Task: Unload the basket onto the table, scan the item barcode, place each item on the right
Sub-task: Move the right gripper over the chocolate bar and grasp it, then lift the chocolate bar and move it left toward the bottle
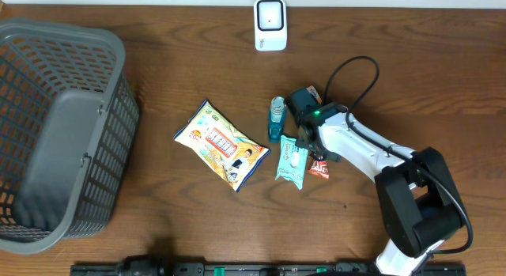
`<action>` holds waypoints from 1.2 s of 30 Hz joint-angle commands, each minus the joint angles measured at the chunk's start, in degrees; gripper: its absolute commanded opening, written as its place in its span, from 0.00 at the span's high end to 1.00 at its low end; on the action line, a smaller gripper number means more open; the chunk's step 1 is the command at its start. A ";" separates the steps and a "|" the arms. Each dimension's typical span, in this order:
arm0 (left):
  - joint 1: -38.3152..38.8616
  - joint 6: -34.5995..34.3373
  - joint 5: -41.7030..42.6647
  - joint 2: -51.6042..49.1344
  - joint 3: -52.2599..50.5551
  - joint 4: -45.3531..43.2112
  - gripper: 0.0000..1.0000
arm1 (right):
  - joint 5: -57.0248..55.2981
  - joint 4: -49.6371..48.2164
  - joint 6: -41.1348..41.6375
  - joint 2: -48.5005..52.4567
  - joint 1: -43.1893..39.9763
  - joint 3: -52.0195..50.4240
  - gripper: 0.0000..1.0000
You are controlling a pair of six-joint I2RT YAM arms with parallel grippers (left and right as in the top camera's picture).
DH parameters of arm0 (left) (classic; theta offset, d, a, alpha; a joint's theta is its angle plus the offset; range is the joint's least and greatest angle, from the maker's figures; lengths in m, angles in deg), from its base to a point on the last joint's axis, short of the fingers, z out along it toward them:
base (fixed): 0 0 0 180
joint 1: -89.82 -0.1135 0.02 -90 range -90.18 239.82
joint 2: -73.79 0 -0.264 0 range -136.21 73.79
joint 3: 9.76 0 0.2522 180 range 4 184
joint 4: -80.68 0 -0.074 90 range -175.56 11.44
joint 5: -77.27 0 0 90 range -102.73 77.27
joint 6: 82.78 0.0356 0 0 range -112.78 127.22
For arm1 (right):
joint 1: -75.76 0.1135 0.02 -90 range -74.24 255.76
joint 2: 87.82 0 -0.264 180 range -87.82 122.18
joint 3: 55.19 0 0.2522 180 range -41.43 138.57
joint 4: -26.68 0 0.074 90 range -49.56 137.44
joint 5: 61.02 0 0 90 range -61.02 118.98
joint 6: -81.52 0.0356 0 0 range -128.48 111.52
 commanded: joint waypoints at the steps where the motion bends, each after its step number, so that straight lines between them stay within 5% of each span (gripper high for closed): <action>1: -0.20 -0.57 0.28 0.72 -0.81 -0.26 0.00 | -1.33 -1.62 2.29 0.33 -1.16 0.00 0.42; 6: -0.20 -0.57 0.26 0.72 -0.85 -0.26 0.00 | -1.33 -2.10 3.04 2.93 -1.33 0.00 0.66; 10: -0.20 -0.55 0.26 0.72 -0.85 -0.26 0.00 | 0.37 -0.94 4.46 6.56 -1.57 0.00 0.99; 25: -0.20 -0.57 0.26 0.72 -0.87 -0.02 0.00 | 47.91 12.02 -4.13 -2.75 -24.98 0.28 0.95; 36: -0.20 -0.57 0.26 0.72 -0.87 -0.02 0.00 | 68.00 19.10 -7.02 -2.75 -27.82 0.28 0.99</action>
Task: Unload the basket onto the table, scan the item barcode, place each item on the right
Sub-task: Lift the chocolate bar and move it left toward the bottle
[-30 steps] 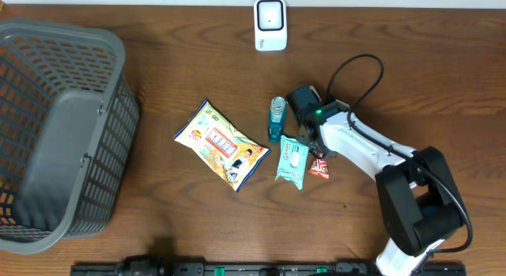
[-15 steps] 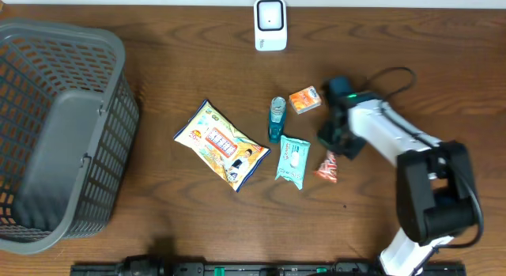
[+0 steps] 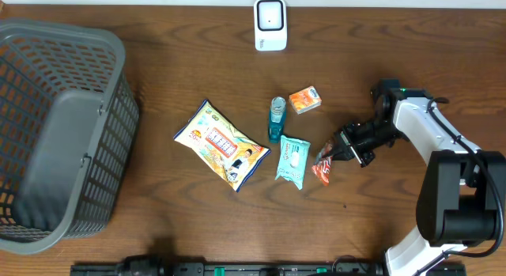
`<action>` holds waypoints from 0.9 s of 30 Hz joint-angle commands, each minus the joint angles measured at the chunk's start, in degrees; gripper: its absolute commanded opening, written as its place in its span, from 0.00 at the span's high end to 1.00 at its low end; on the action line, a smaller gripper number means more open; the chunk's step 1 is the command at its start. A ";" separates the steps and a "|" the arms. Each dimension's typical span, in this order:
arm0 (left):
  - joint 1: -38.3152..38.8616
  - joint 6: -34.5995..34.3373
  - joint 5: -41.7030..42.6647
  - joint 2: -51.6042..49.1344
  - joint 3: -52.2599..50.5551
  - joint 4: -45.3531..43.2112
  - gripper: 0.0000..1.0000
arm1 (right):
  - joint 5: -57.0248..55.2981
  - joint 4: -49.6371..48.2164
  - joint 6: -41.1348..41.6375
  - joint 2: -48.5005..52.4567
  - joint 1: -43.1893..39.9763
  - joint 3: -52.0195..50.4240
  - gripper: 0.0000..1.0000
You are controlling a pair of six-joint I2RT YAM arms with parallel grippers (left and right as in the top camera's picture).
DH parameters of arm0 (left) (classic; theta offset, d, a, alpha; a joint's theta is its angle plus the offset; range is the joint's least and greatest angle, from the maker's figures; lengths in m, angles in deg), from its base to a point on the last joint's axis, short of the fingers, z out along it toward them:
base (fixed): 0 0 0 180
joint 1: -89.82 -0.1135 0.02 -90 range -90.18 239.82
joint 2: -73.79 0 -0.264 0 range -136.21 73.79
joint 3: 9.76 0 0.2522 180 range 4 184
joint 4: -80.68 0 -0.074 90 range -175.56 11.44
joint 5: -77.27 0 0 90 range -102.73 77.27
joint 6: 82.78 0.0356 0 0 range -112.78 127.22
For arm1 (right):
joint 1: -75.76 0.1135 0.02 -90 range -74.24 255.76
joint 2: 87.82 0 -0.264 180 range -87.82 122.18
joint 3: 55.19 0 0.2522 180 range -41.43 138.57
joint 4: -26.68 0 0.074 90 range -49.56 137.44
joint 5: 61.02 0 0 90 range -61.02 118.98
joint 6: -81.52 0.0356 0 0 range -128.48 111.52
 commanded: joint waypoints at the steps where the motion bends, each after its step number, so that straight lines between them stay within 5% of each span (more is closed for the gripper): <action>1: -0.20 -0.55 0.26 0.72 -0.39 -0.28 0.00 | 9.84 -0.04 -5.62 -1.14 0.00 -0.28 0.99; 6: -0.20 -0.55 0.28 0.72 -0.39 -0.28 0.00 | 12.31 -2.25 -20.68 -1.14 0.17 -0.28 0.99; 11: -0.20 -0.55 0.28 0.72 -0.39 -0.26 0.00 | 28.00 -7.80 -42.82 -1.14 0.81 -0.28 0.99; 16: -0.20 -0.55 0.26 0.72 -0.39 -0.26 0.00 | 27.23 -10.54 -52.24 -1.14 2.25 -0.28 0.99; 21: -0.20 -0.55 0.28 0.72 -0.39 -0.26 0.00 | 13.35 -11.61 -53.79 -1.14 4.57 -0.28 0.97; 26: -0.20 -0.55 0.28 0.72 -0.39 -0.26 0.00 | 5.51 -16.06 -53.75 -1.11 8.28 -0.28 0.81; 27: -0.20 -0.55 0.26 0.72 -0.39 -0.26 0.00 | 3.56 -17.20 -53.75 -1.09 9.35 -0.28 0.70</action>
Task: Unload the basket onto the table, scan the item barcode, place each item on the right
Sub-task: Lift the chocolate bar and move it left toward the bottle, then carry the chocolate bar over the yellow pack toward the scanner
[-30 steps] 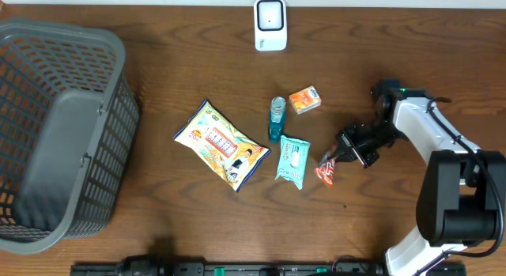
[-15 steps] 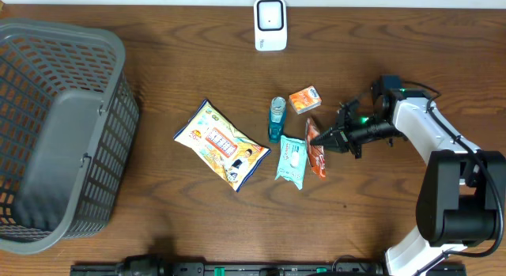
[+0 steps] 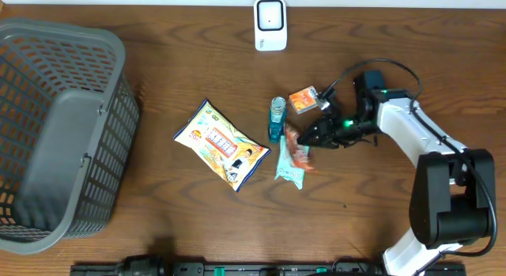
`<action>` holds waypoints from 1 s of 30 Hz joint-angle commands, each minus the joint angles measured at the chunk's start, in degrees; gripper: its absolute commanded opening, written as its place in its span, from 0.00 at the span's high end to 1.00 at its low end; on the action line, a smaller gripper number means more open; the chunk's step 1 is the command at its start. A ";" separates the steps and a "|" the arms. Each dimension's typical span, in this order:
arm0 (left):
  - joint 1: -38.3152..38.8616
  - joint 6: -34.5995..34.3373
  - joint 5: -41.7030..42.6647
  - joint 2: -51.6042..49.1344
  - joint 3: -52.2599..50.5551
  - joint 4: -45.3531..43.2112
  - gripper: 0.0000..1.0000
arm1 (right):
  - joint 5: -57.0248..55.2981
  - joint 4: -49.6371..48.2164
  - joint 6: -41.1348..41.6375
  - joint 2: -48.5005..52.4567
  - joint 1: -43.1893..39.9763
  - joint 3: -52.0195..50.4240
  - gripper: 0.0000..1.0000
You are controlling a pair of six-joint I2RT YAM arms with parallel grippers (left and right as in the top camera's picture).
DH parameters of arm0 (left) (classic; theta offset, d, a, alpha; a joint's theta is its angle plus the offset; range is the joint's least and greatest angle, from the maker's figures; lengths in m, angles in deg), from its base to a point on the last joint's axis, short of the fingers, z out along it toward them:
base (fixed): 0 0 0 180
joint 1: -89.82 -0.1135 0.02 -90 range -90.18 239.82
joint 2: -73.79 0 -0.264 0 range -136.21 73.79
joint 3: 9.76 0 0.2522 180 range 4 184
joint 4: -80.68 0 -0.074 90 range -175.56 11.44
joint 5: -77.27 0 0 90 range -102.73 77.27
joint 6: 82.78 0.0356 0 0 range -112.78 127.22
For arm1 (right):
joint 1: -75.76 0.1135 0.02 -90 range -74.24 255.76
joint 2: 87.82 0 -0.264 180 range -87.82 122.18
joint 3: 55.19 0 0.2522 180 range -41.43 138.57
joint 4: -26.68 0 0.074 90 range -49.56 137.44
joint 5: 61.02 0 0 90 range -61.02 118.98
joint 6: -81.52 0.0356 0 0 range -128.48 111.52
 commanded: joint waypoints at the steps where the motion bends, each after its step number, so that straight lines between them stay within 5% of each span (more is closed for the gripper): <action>1: -0.20 -0.55 0.26 0.72 -0.39 -0.26 0.00 | -7.80 -1.88 -1.81 -1.09 2.82 -0.09 0.52; 3: -0.20 -0.55 0.28 0.72 -0.39 -0.26 0.00 | -14.03 -2.08 -0.35 -1.09 4.83 -0.11 0.25; 4: -0.20 -0.55 0.26 0.72 -0.39 -0.26 0.00 | -16.65 -2.03 0.74 -1.09 5.62 -0.09 0.01; 15: -0.20 -0.55 0.26 0.72 -0.39 -0.24 0.00 | -22.69 -2.23 5.90 -2.75 8.24 -0.09 0.01; 22: -0.20 -0.55 0.28 0.72 -0.39 -0.07 0.00 | -29.55 -0.68 6.19 -12.35 11.41 -0.09 0.01; 30: -0.20 -0.55 0.26 0.72 -0.39 -0.09 0.00 | -66.53 0.39 16.52 -22.45 33.57 -0.09 0.01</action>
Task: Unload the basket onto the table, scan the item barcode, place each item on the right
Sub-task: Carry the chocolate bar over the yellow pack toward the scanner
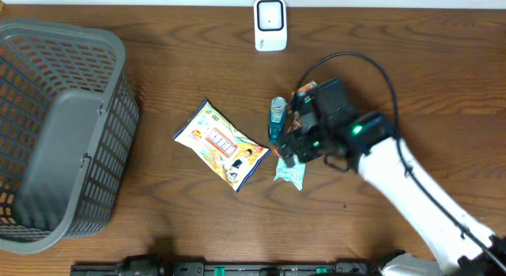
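The white barcode scanner (269, 24) stands at the table's far edge, centre. My right arm reaches in from the lower right, raised high toward the camera, and its gripper (286, 148) hangs over the items in the middle. The arm covers most of the gripper. Only a sliver of the red snack packet (277, 153) shows at the fingertips, which look shut on it. The left gripper is out of view.
A grey mesh basket (111, 62) fills the left side. A yellow snack bag (221, 145) lies mid-table. A blue bottle (277, 118), an orange box (304, 89) and a teal wipe pack (289, 174) sit partly under the arm.
The right arm has risen toward the camera and shifted left, now covering the orange box and most of the wipe pack. The red packet, then plain over the wipe pack, is nearly hidden.
First the right gripper was down among the items beside the wipe pack and red packet. Then it was to the right, shut on the red packet. It then held the packet over the wipe pack, and now sits high above the same spot.
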`<action>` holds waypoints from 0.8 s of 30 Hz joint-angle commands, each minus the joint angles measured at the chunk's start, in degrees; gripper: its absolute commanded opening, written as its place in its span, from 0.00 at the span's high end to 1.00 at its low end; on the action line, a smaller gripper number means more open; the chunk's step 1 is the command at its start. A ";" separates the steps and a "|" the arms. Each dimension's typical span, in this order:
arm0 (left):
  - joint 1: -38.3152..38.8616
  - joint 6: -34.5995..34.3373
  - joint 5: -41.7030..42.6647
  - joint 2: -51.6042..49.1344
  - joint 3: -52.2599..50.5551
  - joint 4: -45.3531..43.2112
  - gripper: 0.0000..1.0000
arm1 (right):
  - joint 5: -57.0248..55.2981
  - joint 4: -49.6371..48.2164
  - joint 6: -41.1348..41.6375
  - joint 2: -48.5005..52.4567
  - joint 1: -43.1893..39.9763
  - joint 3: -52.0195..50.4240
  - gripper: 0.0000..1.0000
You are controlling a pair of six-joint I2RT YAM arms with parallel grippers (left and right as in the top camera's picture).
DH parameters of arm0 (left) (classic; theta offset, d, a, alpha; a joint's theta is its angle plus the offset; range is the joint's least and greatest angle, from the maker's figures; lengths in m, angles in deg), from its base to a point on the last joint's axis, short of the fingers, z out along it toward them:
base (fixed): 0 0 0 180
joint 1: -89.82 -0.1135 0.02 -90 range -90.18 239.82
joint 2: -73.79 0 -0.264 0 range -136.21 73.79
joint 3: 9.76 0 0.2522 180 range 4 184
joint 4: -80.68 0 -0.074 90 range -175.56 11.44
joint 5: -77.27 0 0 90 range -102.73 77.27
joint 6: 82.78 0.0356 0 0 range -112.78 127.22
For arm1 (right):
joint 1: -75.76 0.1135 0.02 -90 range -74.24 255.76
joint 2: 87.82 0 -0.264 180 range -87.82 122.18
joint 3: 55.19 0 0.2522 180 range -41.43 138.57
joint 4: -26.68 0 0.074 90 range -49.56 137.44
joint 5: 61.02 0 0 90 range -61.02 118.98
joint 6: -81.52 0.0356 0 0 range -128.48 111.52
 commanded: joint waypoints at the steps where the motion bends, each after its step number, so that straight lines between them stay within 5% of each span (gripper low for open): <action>1: -0.20 -0.55 0.26 0.72 -0.37 -0.24 0.00 | -23.12 -0.61 6.71 0.02 10.01 -0.04 0.01; 12: -0.17 -0.55 0.26 0.72 -0.37 -0.79 0.00 | -28.39 -4.90 2.91 7.85 18.05 -0.04 0.01; 24: -0.20 -0.55 0.26 0.72 -0.37 -0.85 0.00 | -49.72 -8.98 4.22 24.24 20.74 -0.04 0.04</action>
